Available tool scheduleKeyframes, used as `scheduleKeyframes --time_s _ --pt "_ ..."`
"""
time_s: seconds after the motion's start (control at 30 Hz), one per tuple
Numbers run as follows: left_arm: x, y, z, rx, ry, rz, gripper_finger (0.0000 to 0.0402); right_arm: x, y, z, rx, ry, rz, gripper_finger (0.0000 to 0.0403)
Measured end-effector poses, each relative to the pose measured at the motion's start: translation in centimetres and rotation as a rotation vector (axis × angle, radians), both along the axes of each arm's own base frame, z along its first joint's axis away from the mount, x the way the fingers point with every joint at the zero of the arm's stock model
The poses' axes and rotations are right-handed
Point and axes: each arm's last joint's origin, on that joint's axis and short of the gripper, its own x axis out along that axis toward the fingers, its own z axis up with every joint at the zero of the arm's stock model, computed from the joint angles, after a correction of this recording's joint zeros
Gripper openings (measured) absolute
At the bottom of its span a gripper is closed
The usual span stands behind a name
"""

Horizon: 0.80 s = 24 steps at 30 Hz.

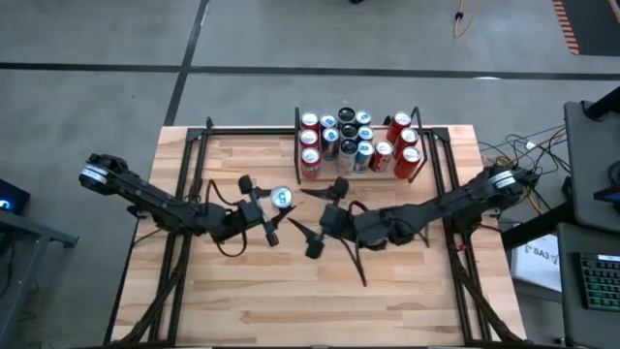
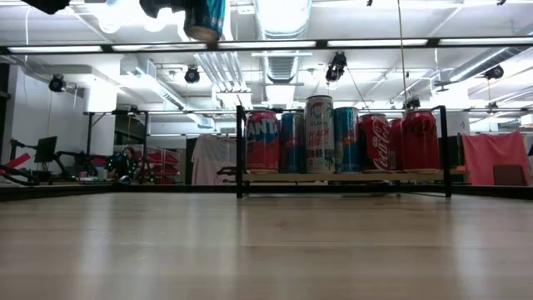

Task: Place canned beverage on shelf
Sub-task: Put the blue soda can on the shelf

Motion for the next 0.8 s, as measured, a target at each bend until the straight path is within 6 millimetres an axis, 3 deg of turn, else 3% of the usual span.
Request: scheduleKeyframes --time_s 0.1,0.33,0.8 --pt "0.2 0.1 0.0 0.002 0.012 0.075 0.0203 0.9 -0.7 -1.5 0.033 -0.011 -0.029 0.0327" --pt "0.5 0.0 -0.1 -0.007 -0.001 0.108 0.0203 2.4 -1.9 -2.8 0.094 -0.05 -0.101 0.0327" --pt "1.4 -0.3 -0.5 0.005 0.019 0.102 0.0203 3.4 -3.6 -2.4 0.082 -0.123 -0.074 0.0327"
